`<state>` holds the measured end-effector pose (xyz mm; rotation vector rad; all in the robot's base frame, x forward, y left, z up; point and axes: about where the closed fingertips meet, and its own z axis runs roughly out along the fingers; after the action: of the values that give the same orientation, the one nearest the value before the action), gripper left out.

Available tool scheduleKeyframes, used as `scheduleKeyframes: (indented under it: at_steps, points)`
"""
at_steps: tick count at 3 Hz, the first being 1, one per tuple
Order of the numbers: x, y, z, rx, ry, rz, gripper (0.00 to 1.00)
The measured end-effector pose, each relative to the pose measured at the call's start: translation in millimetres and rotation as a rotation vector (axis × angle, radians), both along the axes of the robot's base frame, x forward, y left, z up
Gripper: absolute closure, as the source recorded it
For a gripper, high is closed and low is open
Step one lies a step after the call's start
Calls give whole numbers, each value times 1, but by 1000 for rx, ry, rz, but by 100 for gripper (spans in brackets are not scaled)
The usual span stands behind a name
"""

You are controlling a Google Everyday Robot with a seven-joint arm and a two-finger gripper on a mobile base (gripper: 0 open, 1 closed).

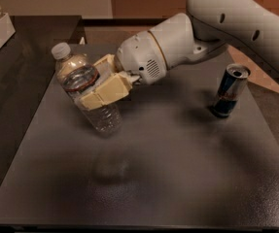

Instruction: Place water bottle upright

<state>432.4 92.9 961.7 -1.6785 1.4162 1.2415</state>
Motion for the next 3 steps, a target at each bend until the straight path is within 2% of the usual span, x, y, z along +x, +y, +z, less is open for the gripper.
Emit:
scheduleKeyframes:
  at_steps: [2,3]
  points:
    - [-17,9,-1,119,11,74,100]
    - [-26,16,-4,161,21,138,100]
